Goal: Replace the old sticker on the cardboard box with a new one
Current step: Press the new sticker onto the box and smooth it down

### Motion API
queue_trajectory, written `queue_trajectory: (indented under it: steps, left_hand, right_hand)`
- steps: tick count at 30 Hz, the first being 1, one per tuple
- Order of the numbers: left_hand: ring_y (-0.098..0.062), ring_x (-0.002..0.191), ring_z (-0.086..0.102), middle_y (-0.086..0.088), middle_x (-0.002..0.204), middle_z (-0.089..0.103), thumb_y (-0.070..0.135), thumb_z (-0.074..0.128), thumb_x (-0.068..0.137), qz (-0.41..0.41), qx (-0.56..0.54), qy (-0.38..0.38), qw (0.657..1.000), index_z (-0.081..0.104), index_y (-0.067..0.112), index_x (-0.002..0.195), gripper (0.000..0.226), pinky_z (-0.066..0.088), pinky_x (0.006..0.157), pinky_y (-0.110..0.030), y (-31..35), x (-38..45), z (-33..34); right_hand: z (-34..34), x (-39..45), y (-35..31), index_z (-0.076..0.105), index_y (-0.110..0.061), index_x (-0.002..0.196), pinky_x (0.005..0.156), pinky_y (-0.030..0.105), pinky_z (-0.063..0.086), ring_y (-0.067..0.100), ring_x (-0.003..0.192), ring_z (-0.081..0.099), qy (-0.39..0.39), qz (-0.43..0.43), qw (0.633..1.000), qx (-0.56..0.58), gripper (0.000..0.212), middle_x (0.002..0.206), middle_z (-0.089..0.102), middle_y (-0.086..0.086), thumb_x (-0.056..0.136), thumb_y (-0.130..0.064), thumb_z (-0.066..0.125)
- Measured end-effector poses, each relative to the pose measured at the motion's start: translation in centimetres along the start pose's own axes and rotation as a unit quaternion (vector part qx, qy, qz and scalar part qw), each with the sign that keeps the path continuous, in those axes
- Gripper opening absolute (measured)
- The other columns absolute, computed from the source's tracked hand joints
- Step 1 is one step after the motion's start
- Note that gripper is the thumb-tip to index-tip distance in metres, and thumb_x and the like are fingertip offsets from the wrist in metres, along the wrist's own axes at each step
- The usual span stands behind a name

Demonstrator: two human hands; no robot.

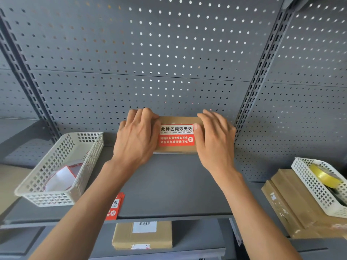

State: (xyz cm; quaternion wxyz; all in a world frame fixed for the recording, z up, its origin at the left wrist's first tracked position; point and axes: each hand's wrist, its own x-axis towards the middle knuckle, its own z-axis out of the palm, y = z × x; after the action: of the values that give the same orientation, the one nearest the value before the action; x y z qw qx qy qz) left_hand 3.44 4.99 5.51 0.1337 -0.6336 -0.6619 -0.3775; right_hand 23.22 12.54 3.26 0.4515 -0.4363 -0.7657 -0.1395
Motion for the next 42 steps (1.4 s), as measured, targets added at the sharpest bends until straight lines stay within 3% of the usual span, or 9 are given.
queue_trajectory:
  steps: [4,9,17,26,31,37,42]
  left_hand:
    - [-0.029,0.108,0.051,-0.001,0.104,0.062,0.057,0.052,0.096,-0.034,-0.001,-0.002,0.999,0.049,0.017,0.105,0.042,0.044,0.081,-0.044,0.8,0.4,0.3]
    - [-0.031,0.106,0.054,-0.001,0.099,0.06,0.059,0.053,0.092,-0.041,0.002,0.009,0.999,0.049,0.016,0.103,0.045,0.047,0.079,-0.046,1.1,0.4,0.5]
    - [-0.03,0.101,0.051,-0.001,0.1,0.063,0.034,0.046,0.102,-0.037,0.002,0.003,0.999,0.046,0.018,0.098,0.016,0.047,0.076,-0.046,0.8,0.9,0.4]
    - [-0.031,0.1,0.051,-0.003,0.098,0.061,0.026,0.039,0.105,-0.025,0.008,0.003,1.0,0.045,0.017,0.099,0.012,0.046,0.073,-0.047,0.6,0.8,0.2]
    - [-0.029,0.107,0.051,0.0,0.104,0.064,0.04,0.045,0.103,-0.025,-0.003,-0.005,1.0,0.048,0.018,0.101,0.022,0.047,0.077,-0.045,0.5,0.8,0.2]
    - [-0.028,0.114,0.05,0.0,0.108,0.063,0.06,0.048,0.096,-0.013,0.012,-0.025,1.0,0.049,0.018,0.106,0.043,0.046,0.079,-0.044,0.5,1.0,0.1]
    - [-0.026,0.117,0.049,0.001,0.112,0.061,0.072,0.043,0.09,0.022,0.024,-0.048,0.998,0.049,0.018,0.111,0.057,0.049,0.08,-0.045,-0.3,0.9,-0.2]
  right_hand:
    - [0.3,1.2,-2.6,0.065,-0.019,0.122,0.102,0.058,0.029,0.026,0.132,0.052,-0.044,0.058,0.996,-0.044,0.051,0.138,0.064,0.0,0.102,-0.053,0.032]
    - [0.9,1.7,-4.3,0.066,-0.023,0.12,0.106,0.067,0.023,0.028,0.133,0.05,-0.075,0.088,0.989,-0.089,0.064,0.137,0.064,-0.002,0.098,-0.066,0.024]
    - [1.0,1.8,-3.9,0.066,-0.025,0.118,0.105,0.065,0.026,0.027,0.129,0.051,-0.07,0.091,0.989,-0.089,0.051,0.136,0.064,0.001,0.102,-0.056,0.03]
    - [1.1,1.7,-1.7,0.068,-0.024,0.112,0.096,0.05,0.034,0.026,0.124,0.053,-0.048,0.091,0.992,-0.075,0.042,0.135,0.065,0.0,0.104,-0.04,0.03]
    - [0.3,1.4,-0.2,0.066,-0.021,0.119,0.1,0.051,0.035,0.024,0.13,0.05,-0.037,0.091,0.994,-0.045,0.042,0.139,0.062,0.001,0.105,-0.039,0.031]
    - [0.2,0.6,-1.6,0.059,-0.019,0.13,0.117,0.064,0.016,0.026,0.145,0.04,-0.045,0.069,0.994,-0.067,0.047,0.152,0.052,0.005,0.103,-0.047,0.032]
    - [0.4,0.0,-1.9,0.057,-0.019,0.132,0.118,0.067,0.016,0.027,0.145,0.041,-0.024,0.046,0.996,-0.076,0.042,0.154,0.05,0.006,0.104,-0.043,0.037]
